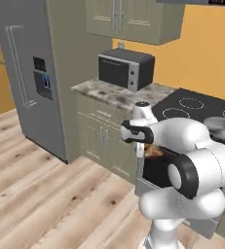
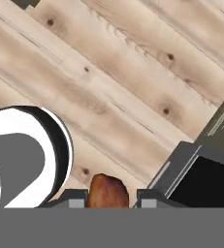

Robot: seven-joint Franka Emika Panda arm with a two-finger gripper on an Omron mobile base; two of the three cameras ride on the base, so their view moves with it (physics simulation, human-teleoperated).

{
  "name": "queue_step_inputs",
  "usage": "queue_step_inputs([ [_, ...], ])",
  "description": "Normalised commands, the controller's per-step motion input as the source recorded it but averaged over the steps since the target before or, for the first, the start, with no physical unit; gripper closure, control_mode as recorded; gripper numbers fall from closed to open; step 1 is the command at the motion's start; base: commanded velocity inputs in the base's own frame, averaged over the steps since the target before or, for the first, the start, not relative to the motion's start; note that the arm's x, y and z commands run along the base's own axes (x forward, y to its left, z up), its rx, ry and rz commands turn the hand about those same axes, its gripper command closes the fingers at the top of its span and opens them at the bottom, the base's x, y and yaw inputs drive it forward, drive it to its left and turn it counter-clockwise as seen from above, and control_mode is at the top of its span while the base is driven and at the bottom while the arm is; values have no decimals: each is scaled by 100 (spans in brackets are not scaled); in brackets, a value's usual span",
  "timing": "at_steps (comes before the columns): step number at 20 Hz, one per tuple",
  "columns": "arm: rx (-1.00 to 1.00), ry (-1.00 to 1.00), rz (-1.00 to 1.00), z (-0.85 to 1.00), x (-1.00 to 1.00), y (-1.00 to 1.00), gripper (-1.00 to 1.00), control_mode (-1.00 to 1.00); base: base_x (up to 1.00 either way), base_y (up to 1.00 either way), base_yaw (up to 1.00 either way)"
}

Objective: Take the chicken drumsticks from the pan and place one on each plate on the dining counter.

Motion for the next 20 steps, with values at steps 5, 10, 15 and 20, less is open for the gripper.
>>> queue_step_inputs([
  [5, 0, 0, 0, 0, 0, 0, 100, 100, -27, 0, 100],
  [10, 0, 0, 0, 0, 0, 0, 100, 100, -31, 11, 97],
  [15, 0, 0, 0, 0, 0, 0, 100, 100, -1, 79, 23],
  [20, 0, 0, 0, 0, 0, 0, 100, 100, 4, 92, 8],
])
